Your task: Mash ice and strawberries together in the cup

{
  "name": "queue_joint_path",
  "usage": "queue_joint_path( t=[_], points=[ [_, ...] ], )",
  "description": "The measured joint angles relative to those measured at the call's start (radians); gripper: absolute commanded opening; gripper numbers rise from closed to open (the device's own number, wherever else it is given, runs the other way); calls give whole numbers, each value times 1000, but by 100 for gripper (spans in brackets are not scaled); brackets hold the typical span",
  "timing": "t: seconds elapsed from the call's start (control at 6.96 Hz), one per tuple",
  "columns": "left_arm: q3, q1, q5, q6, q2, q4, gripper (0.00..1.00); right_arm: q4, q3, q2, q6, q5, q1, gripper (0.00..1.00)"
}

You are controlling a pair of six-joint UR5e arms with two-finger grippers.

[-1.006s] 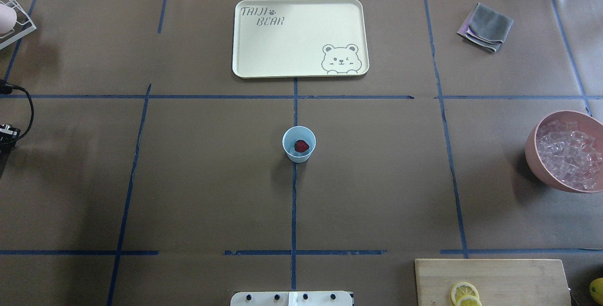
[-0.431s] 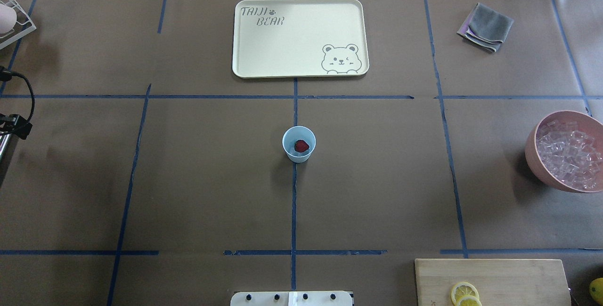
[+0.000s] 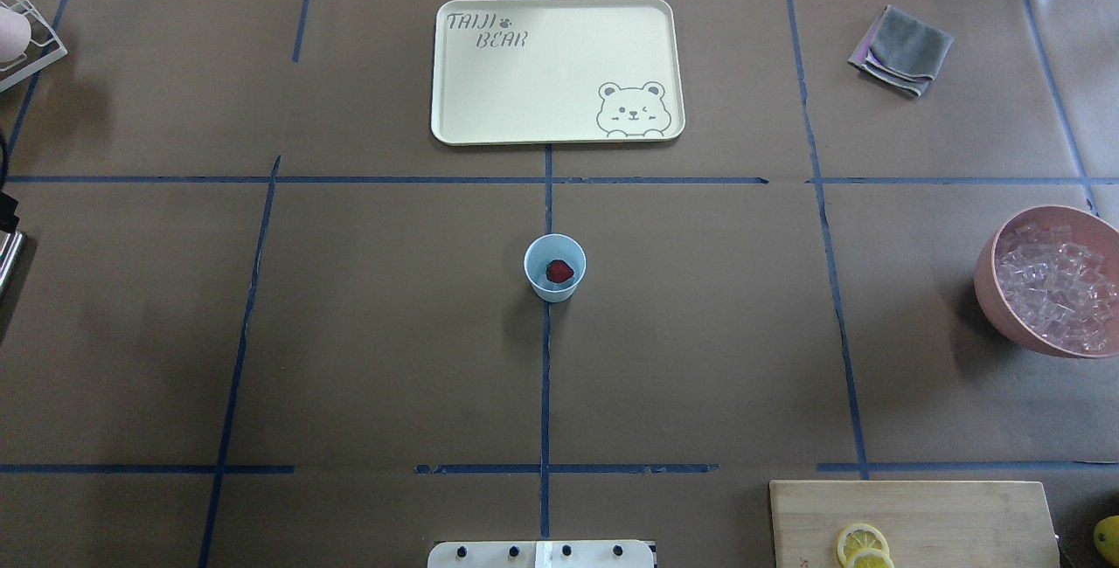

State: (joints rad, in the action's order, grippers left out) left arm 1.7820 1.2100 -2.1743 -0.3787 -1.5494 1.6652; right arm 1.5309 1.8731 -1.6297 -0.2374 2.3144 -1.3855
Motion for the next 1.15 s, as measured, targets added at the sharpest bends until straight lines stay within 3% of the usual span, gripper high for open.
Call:
queue_joint_path(
  t=[0.29, 0.58, 0.86, 1.15],
  points=[
    [48, 149, -65, 191, -15, -156, 100, 8, -11, 6, 35, -3, -25, 100],
    [8, 279, -194, 354, -25, -230, 100, 12, -90, 11, 148, -4, -70, 100],
    [-73, 325, -273, 458, -12, -237, 100, 27, -154, 14, 236, -2, -116, 100],
    [-117, 330, -287, 477, -8, -229, 100, 78, -165, 28, 276, -1, -142, 100]
  ],
)
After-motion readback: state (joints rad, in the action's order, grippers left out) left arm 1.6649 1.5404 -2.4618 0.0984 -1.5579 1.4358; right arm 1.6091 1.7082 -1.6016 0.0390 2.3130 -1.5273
